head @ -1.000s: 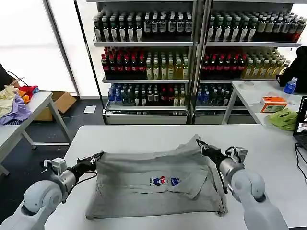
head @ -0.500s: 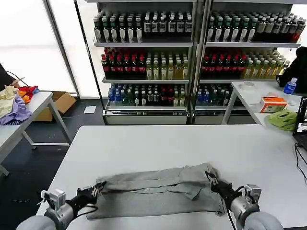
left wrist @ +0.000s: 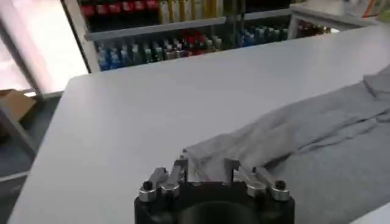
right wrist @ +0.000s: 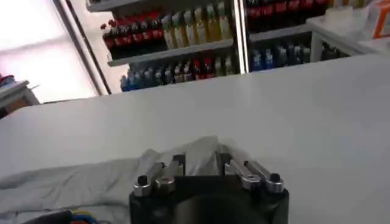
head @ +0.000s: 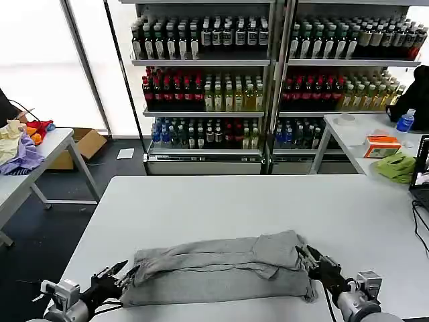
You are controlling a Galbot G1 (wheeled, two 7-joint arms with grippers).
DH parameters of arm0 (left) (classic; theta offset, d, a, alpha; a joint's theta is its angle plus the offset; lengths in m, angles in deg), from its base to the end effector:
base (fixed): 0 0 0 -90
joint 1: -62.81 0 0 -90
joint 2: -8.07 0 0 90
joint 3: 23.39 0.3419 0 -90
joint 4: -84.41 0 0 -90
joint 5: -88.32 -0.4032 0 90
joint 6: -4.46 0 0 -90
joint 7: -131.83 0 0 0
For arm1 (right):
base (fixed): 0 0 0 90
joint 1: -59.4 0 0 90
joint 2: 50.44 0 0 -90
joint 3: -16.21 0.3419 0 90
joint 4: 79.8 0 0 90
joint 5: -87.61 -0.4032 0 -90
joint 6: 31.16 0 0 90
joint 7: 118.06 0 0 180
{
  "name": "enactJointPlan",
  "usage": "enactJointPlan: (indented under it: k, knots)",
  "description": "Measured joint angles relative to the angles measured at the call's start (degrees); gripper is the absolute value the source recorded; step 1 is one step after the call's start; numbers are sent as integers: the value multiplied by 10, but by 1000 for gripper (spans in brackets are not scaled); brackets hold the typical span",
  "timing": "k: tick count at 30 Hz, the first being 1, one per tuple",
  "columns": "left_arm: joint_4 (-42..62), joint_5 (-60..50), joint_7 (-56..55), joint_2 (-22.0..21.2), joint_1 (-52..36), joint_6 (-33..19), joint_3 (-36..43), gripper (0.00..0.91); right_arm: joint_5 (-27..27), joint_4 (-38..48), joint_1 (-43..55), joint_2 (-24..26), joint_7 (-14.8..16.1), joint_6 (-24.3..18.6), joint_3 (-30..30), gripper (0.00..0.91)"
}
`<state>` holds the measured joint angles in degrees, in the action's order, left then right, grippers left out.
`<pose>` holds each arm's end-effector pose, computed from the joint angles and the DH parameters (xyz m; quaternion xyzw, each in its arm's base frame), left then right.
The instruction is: Fold and organize the clothes.
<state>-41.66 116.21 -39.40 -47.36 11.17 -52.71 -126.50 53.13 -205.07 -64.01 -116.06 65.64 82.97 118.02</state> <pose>0.2215 0.1202 -0.2316 -0.1434 -0.9428 -0.0647 0.2939 0.2296 -0.1064 -0.2371 0.0898 -0.9772 -0.0632 0.1816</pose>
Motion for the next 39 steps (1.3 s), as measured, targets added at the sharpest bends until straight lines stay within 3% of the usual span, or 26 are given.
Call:
enactJointPlan:
  k: [5,12,23,25,26,28,36,39]
  knots:
    - [-13,11,-36,-22,1,-16,2,907,29,5,-23,-10,31,-60,8,907]
    - [-18,3,-124,-75,-11,-68,67,907,56,19,-47,-20,58,-139,10,907]
    - [22,-24,-225,-142,-30,-114,165,897,66,30,-68,-20,73,-199,16,907]
    - [31,-28,-237,-151,-35,-120,172,766,66,30,-71,-20,73,-205,16,907]
    - [34,-29,-243,-154,-35,-121,175,625,66,31,-72,-20,74,-207,16,907]
    - [38,-33,-253,-162,-36,-123,180,453,65,32,-74,-21,75,-212,17,907]
    - [47,-50,-276,-188,-24,-133,194,71,60,31,-77,-21,78,-222,19,907]
    - [46,-55,-281,-196,-17,-137,195,10,57,30,-81,-21,78,-225,21,907]
